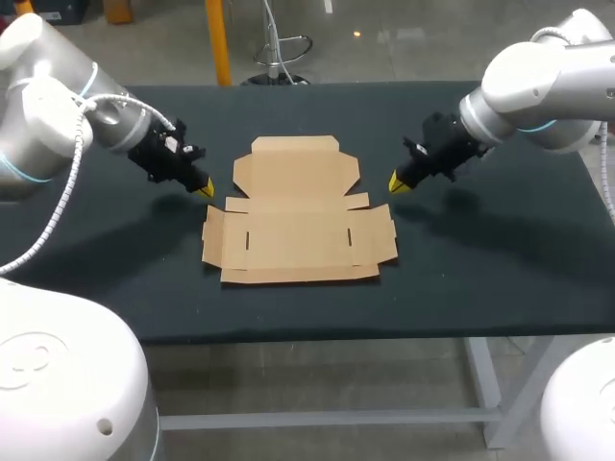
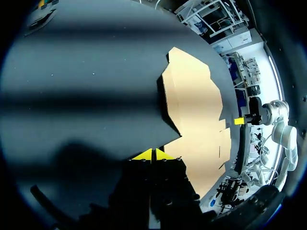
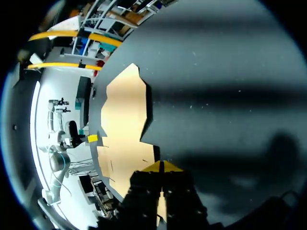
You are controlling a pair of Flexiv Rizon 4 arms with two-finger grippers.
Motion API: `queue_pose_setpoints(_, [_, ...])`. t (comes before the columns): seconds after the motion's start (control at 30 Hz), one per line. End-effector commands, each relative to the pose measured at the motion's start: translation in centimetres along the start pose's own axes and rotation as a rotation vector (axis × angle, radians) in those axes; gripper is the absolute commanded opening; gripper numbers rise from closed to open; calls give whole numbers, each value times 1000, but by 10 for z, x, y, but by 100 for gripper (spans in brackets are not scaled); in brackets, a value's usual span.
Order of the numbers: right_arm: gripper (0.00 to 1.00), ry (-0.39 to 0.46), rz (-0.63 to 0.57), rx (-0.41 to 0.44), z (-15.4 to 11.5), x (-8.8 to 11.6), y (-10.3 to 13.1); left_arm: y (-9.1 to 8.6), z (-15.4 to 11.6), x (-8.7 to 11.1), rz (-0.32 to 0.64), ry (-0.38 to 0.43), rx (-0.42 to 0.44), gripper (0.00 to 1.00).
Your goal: Assemble the packaging by folding the flat box into shape, placing the metal phone stand inside, and closing the box properly
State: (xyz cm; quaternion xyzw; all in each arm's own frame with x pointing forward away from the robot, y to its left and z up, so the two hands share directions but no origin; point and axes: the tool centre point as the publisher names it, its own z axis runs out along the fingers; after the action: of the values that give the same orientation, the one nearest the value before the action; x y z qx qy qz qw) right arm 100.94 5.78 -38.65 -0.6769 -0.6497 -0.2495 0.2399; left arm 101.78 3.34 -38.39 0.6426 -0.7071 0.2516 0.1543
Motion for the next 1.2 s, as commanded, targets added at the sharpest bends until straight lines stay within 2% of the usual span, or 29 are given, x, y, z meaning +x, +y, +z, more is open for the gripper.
queue_pose_setpoints(0.03, [0, 15, -12, 23, 9, -1, 4, 3, 2, -2, -1, 7, 7, 0])
queue_pose_setpoints(0.4, [0, 20, -45, 55, 26, 0, 6, 7, 8, -3, 9, 24, 4, 0])
queue_pose_setpoints(0.7, [0, 41, -78, 51, 35, -1, 2, 11, 11, -5, 18, 45, 2, 0])
queue_pose_setpoints(1.2, [0, 58, -102, 60, 51, 0, 10, 12, 16, -3, 43, 75, -7, 0])
